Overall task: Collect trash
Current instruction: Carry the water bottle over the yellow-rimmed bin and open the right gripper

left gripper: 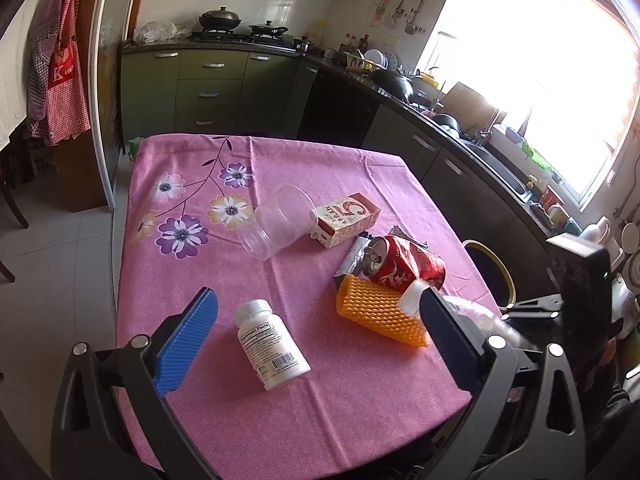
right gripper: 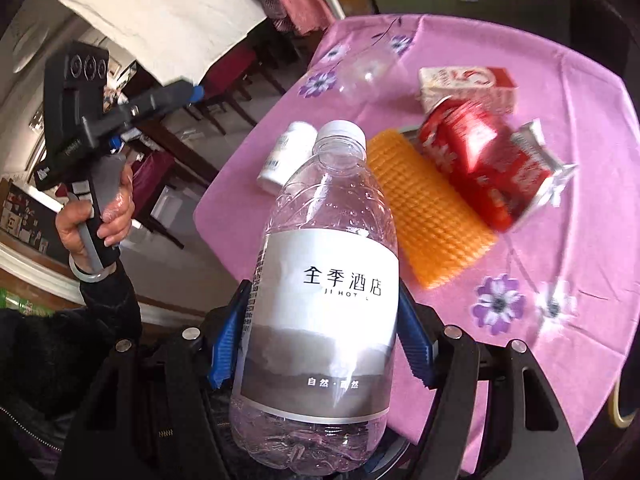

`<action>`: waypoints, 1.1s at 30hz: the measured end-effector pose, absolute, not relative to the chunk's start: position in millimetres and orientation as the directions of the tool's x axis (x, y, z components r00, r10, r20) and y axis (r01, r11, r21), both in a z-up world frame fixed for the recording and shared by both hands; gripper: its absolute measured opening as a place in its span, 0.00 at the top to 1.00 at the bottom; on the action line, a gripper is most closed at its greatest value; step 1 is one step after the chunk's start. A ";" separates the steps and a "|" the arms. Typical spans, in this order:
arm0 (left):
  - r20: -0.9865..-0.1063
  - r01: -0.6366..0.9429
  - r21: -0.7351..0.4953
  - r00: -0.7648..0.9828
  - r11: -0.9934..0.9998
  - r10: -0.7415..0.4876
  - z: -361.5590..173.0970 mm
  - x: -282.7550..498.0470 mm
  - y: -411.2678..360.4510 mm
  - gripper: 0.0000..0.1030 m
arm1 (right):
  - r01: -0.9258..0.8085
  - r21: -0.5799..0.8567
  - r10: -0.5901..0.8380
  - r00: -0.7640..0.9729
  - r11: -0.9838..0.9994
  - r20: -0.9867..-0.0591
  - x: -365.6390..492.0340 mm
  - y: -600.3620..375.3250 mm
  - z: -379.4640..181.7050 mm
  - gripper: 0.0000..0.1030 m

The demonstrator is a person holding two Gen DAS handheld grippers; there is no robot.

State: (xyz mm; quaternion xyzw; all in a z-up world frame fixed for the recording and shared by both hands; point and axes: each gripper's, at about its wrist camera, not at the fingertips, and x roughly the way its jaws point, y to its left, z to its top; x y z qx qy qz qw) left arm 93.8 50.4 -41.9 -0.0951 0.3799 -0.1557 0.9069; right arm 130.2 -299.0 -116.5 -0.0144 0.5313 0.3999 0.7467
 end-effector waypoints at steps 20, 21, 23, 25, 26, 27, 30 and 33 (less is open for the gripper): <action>-0.681 0.245 -0.264 0.638 0.933 -0.361 -38.4 103.5 20.9 0.07 | 0.244 0.157 0.096 0.244 0.957 -0.965 280.1 -645.0 -230.9 0.33; -0.683 0.246 -0.260 0.636 0.934 -0.358 -38.1 103.8 19.8 0.07 | 0.249 0.125 0.067 0.232 0.960 -0.971 283.5 -647.2 -239.7 0.33; -0.689 0.248 -0.255 0.632 0.935 -0.355 -38.6 104.6 17.8 0.07 | 0.272 0.052 -0.017 0.244 0.961 -0.970 282.9 -647.7 -246.3 0.20; -0.696 0.249 -0.251 0.625 0.935 -0.353 -39.5 106.0 15.4 0.07 | 0.280 0.039 -0.042 0.277 0.959 -0.960 277.8 -645.9 -241.8 0.20; -0.701 0.251 -0.248 0.620 0.936 -0.352 -40.3 107.5 13.8 0.07 | 0.283 0.058 -0.031 0.299 0.957 -0.954 273.3 -643.4 -236.5 0.20; -0.706 0.252 -0.245 0.616 0.936 -0.351 -41.2 109.2 11.8 0.07 | 0.279 0.078 -0.016 0.322 0.957 -0.947 268.6 -643.9 -231.6 0.20; -0.711 0.264 -0.240 0.608 0.934 -0.354 -43.5 113.4 6.4 0.07 | 0.255 0.102 0.001 0.370 0.962 -0.929 252.4 -633.7 -213.8 0.20; -0.715 0.283 -0.227 0.601 0.932 -0.357 -45.0 119.7 1.1 0.07 | 0.219 0.119 0.022 0.402 0.968 -0.916 238.4 -620.7 -200.4 0.20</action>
